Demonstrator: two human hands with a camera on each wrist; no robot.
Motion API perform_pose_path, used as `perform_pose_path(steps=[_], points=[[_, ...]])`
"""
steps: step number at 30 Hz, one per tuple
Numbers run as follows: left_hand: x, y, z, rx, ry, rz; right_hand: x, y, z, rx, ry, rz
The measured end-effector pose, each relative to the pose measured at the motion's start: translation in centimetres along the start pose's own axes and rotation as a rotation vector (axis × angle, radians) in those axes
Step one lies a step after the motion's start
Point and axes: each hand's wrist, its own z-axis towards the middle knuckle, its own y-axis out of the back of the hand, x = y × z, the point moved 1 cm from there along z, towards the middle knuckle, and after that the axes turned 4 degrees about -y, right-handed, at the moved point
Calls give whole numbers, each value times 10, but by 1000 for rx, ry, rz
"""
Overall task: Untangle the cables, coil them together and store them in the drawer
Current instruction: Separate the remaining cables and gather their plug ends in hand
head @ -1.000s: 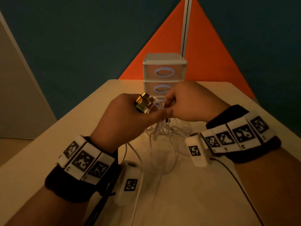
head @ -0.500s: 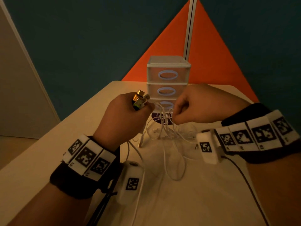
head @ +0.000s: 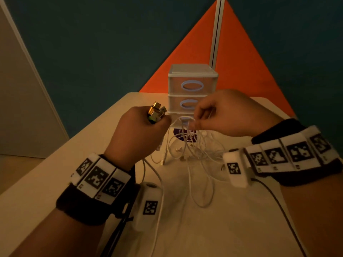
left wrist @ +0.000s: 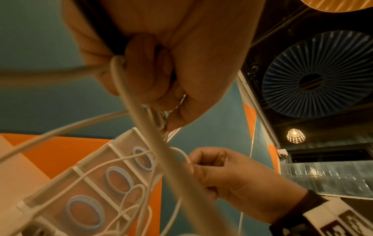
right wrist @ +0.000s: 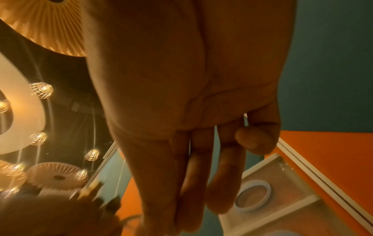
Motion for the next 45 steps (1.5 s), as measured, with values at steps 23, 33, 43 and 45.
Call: perform_pose_path(steps=[23,33,43,45], points=[[-1,-1,-2,-28,-138,77,-6,21,-1,-194,16,221],[2,-4,-1,5,-170,82,-11,15,1,-264,-16,167],[-1,-5,-2,-61,-199,37,17,12,-8,-165,195,171],[-2,-5,-3,-62,-205,38,20,5,-7,-139,223,133]])
